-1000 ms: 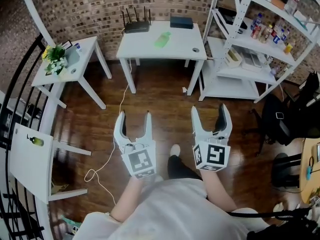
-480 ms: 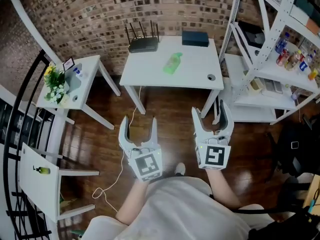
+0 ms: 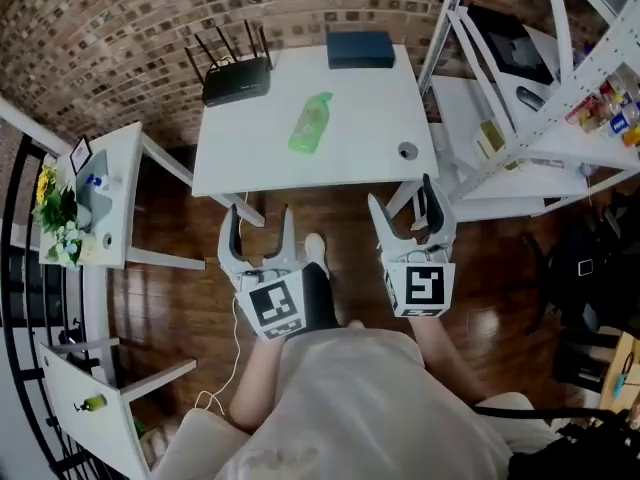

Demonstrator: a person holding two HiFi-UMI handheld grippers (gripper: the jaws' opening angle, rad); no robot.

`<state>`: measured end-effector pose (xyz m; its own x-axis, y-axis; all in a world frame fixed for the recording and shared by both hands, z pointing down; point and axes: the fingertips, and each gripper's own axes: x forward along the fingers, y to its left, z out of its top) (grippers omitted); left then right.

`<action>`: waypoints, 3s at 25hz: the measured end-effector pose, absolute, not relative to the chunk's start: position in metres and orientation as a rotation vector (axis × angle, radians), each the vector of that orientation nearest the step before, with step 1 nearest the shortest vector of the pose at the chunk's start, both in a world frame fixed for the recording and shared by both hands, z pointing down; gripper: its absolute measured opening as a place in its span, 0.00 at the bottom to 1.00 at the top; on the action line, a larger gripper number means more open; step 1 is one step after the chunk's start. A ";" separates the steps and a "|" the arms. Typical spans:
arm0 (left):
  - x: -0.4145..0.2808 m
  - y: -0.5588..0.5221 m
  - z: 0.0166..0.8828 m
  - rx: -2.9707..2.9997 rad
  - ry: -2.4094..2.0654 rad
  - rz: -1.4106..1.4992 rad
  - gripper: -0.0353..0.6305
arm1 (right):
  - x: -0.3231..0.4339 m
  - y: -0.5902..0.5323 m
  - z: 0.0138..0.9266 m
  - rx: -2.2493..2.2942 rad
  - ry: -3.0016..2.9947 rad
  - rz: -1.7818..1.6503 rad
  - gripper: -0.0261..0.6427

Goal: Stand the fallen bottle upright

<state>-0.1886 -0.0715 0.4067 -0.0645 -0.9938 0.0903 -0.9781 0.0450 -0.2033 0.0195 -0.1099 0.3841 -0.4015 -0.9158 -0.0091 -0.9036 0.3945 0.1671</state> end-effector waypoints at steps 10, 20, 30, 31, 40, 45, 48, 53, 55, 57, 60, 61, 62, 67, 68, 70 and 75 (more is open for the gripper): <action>-0.219 -0.306 0.447 -2.399 2.039 -0.369 0.57 | -0.008 -0.325 0.424 1.685 -2.370 -0.040 0.51; -0.181 -0.435 0.532 -2.664 1.913 -0.685 0.55 | -0.027 -0.443 0.467 1.559 -2.403 0.146 0.51; -0.140 -0.516 0.655 -2.913 1.608 -1.279 0.62 | -0.017 -0.525 0.502 1.450 -2.386 0.217 0.51; -0.135 -0.520 0.667 -2.933 1.558 -1.332 0.62 | -0.012 -0.526 0.508 1.452 -2.370 0.231 0.51; -0.127 -0.543 0.754 -2.960 1.321 -1.698 0.58 | 0.030 -0.534 0.536 1.514 -2.263 0.308 0.51; -0.125 -0.533 0.768 -2.987 1.253 -1.859 0.46 | 0.041 -0.531 0.538 1.538 -2.243 0.325 0.51; -0.120 -0.537 0.768 -3.021 1.221 -1.841 0.38 | 0.042 -0.530 0.537 1.542 -2.248 0.328 0.51; -0.139 -0.540 0.755 -2.959 1.277 -1.812 0.34 | 0.036 -0.532 0.525 1.550 -2.275 0.301 0.51; -0.148 -0.545 0.735 -2.929 1.328 -1.727 0.33 | 0.034 -0.532 0.518 1.558 -2.287 0.283 0.51; -0.158 -0.550 0.710 -2.906 1.387 -1.634 0.32 | 0.032 -0.532 0.514 1.552 -2.302 0.268 0.51; -0.179 -0.552 0.674 -2.874 1.504 -1.519 0.32 | 0.021 -0.532 0.511 1.532 -2.338 0.259 0.51; -0.184 -0.552 0.661 -2.859 1.535 -1.479 0.31 | 0.017 -0.532 0.508 1.529 -2.352 0.260 0.51; -0.188 -0.553 0.646 -2.840 1.561 -1.436 0.31 | 0.012 -0.532 0.505 1.526 -2.364 0.260 0.51; -0.203 -0.560 0.591 -2.729 1.633 -1.280 0.31 | -0.016 -0.530 0.493 1.480 -2.419 0.214 0.51; -0.205 -0.561 0.582 -2.702 1.640 -1.261 0.31 | -0.021 -0.528 0.490 1.474 -2.427 0.205 0.51; -0.208 -0.558 0.570 -2.663 1.647 -1.243 0.31 | -0.027 -0.523 0.487 1.465 -2.437 0.193 0.51; -0.195 -0.548 0.563 -2.650 1.632 -1.225 0.31 | -0.034 -0.512 0.487 1.457 -2.441 0.199 0.51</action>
<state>-0.1953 -0.5482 0.5628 0.2631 -0.6915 0.6728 -0.8389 -0.5083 -0.1944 -0.0337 -0.5121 0.4869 -0.4457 -0.8374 0.3164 -0.8777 0.4784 0.0297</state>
